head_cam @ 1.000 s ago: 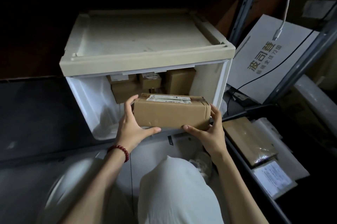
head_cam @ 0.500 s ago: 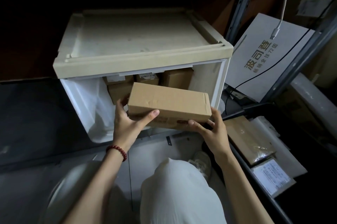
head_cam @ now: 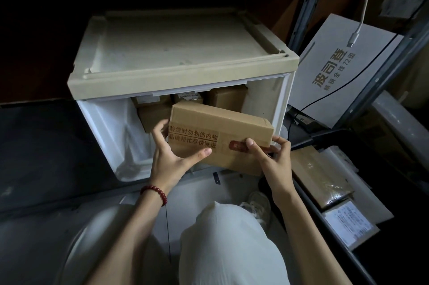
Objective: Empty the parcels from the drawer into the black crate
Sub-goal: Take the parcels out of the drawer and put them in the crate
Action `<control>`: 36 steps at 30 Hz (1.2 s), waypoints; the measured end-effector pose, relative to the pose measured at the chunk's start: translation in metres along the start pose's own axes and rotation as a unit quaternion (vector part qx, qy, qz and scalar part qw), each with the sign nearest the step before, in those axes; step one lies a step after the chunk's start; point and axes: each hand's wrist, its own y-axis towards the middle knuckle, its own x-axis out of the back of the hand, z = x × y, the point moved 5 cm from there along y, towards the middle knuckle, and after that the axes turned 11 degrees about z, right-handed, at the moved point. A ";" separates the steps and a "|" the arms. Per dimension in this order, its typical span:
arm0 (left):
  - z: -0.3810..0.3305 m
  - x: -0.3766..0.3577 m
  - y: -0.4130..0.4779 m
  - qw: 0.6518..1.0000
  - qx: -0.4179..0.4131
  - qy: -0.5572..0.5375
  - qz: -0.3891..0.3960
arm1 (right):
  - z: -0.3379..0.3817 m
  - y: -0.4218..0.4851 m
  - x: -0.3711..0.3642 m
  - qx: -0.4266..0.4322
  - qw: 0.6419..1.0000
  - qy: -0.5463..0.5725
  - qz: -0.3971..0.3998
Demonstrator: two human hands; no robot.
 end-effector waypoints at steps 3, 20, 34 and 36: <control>0.000 0.000 0.001 1.000 -0.021 0.007 0.000 | -0.003 0.001 0.001 -0.007 1.000 0.006 -0.012; -0.009 0.002 -0.002 0.921 -0.131 0.365 -0.046 | -0.009 0.001 0.005 -0.060 0.998 0.009 0.004; -0.019 -0.008 -0.005 0.916 -0.081 0.392 -0.024 | 0.004 0.000 0.014 -0.016 0.999 -0.006 0.031; -0.018 -0.010 -0.005 0.933 -0.062 0.356 -0.002 | -0.002 -0.002 0.015 -0.030 0.999 0.022 0.040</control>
